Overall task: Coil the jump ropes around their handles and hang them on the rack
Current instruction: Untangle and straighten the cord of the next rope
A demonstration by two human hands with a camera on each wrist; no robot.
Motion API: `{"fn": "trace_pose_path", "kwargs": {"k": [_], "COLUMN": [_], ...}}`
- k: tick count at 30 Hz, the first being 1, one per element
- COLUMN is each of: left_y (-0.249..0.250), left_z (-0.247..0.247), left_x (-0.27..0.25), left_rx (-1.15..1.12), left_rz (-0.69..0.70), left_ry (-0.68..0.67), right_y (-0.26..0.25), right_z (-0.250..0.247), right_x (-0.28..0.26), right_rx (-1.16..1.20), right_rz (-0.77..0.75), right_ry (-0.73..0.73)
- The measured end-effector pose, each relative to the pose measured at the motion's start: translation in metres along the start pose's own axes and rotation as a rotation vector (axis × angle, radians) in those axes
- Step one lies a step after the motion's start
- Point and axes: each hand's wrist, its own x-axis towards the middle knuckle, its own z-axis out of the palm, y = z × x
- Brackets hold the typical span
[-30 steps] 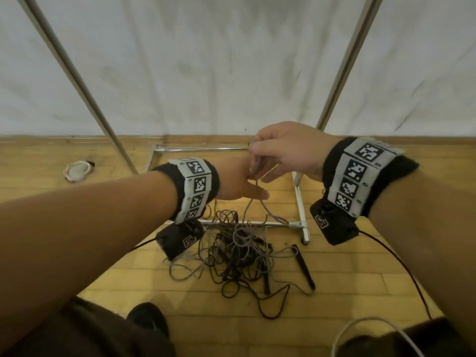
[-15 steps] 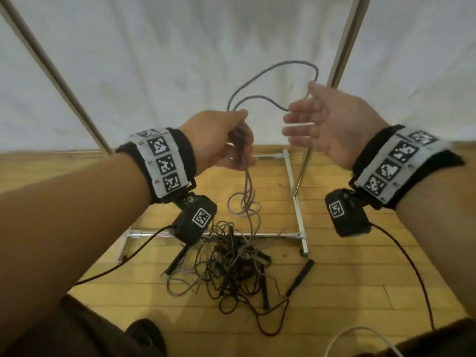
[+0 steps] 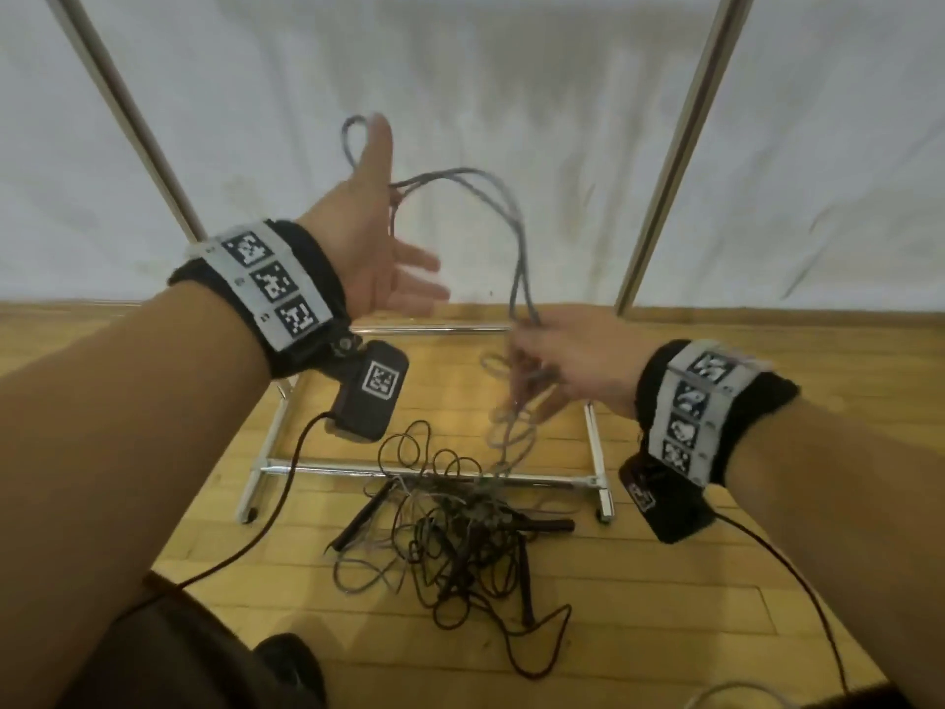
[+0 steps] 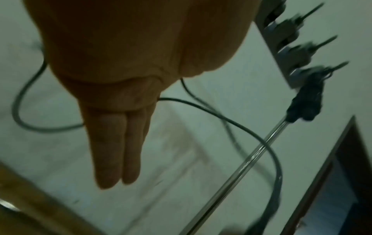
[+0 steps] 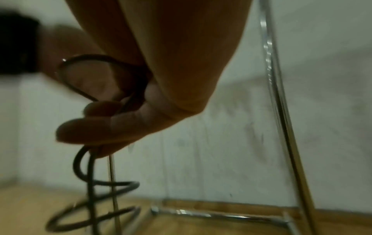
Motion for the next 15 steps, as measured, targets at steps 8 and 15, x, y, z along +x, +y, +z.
{"fn": "trace_pose_path", "kwargs": {"k": [8, 15], "left_y": [-0.067, -0.070], "left_z": [0.027, 0.058], "left_x": [-0.003, -0.014], "left_rx": [0.427, 0.486], "left_rz": [-0.037, 0.174], "left_ry": [-0.676, -0.373], "right_y": [-0.070, -0.070], "right_z": [-0.022, -0.031], "right_x": [-0.026, -0.022], "right_rx": [0.717, 0.683], "right_rz": [-0.295, -0.272], "right_ry": [0.287, 0.379]}}
